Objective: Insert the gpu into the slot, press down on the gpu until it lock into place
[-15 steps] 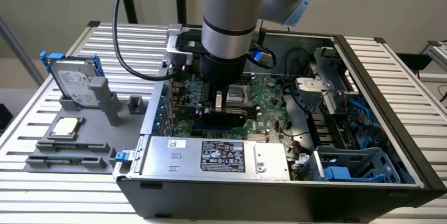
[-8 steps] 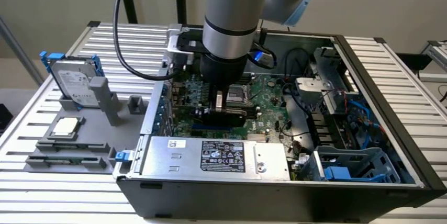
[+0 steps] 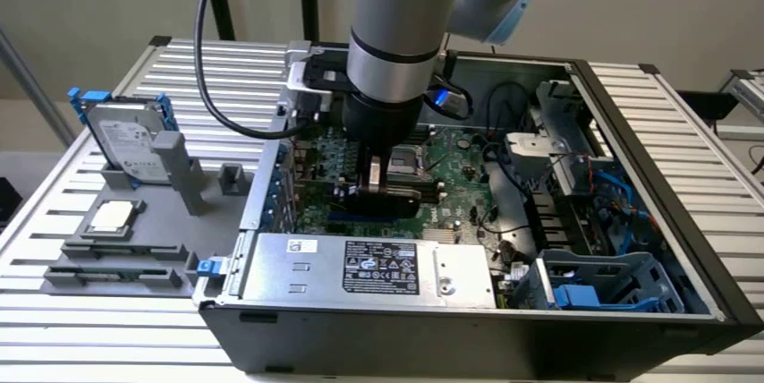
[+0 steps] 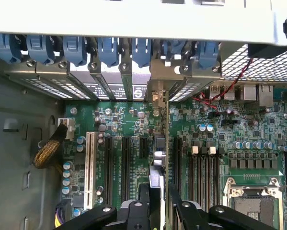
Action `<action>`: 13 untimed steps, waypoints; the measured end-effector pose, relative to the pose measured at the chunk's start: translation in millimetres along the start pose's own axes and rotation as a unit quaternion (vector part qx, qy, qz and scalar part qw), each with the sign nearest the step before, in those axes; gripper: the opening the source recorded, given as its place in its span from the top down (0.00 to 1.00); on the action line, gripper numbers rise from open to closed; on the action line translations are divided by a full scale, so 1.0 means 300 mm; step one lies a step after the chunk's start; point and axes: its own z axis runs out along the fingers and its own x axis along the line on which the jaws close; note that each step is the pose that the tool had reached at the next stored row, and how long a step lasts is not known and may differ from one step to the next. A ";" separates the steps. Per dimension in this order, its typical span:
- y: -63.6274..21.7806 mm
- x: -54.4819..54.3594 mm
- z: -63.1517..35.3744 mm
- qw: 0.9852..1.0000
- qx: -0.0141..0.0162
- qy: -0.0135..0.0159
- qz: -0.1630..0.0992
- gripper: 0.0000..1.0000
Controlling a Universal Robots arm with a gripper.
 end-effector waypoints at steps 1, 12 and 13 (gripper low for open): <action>-0.001 0.000 0.000 1.000 0.000 0.000 0.000 0.74; -0.005 0.001 0.011 1.000 -0.004 0.000 -0.001 0.74; -0.006 0.001 0.011 1.000 -0.005 0.000 0.000 0.74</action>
